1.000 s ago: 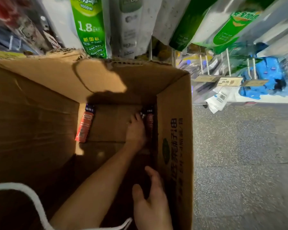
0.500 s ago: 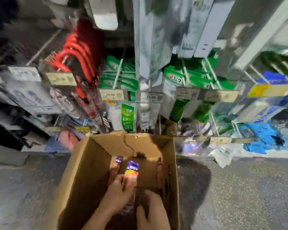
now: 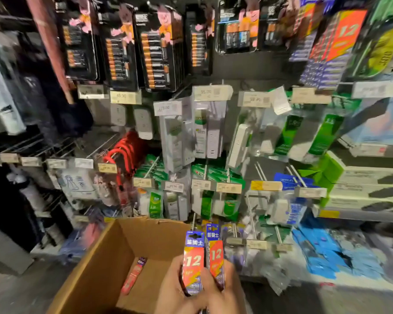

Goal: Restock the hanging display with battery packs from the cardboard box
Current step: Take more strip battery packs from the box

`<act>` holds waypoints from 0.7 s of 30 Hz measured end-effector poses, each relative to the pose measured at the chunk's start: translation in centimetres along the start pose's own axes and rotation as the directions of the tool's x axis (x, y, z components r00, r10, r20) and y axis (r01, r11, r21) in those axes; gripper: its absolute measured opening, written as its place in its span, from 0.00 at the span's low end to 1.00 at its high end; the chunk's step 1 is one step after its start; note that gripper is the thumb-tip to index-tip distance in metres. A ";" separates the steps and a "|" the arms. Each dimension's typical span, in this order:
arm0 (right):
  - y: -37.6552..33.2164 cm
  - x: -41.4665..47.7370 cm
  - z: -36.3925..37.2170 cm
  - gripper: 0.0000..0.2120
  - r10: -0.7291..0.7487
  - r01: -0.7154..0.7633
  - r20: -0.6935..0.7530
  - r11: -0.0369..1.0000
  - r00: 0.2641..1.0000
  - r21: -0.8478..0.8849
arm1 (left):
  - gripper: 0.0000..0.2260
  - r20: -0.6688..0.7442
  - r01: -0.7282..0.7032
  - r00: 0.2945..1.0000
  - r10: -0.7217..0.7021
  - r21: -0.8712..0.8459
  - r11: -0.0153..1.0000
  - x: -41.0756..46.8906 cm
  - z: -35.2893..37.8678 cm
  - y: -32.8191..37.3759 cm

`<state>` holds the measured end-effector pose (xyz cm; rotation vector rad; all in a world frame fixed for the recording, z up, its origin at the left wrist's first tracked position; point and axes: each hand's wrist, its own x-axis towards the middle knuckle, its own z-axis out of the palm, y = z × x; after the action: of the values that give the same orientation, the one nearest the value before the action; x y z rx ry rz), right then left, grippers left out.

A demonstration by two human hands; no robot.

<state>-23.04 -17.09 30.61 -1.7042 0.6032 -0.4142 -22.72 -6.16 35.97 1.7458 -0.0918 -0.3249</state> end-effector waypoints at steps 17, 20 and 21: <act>-9.1 11.4 -18.3 0.25 -0.263 0.251 -0.096 0.960 0.960 -0.123 | 0.25 -0.051 -0.174 0.984 0.168 -0.134 0.976 5.4 13.1 14.1; -12.5 13.8 -18.2 0.24 -0.314 0.305 -0.083 0.947 0.946 -0.105 | 0.20 -0.078 -0.243 0.969 0.235 -0.109 0.964 8.2 12.6 17.0; -13.4 14.8 -17.8 0.25 -0.333 0.325 -0.090 0.941 0.939 -0.098 | 0.19 -0.087 -0.273 0.960 0.265 -0.101 0.957 9.3 12.3 18.0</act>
<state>-19.17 -38.01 46.81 -1.8769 0.4129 -0.7302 -14.99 -23.69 49.92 1.6074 -0.2516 -0.0650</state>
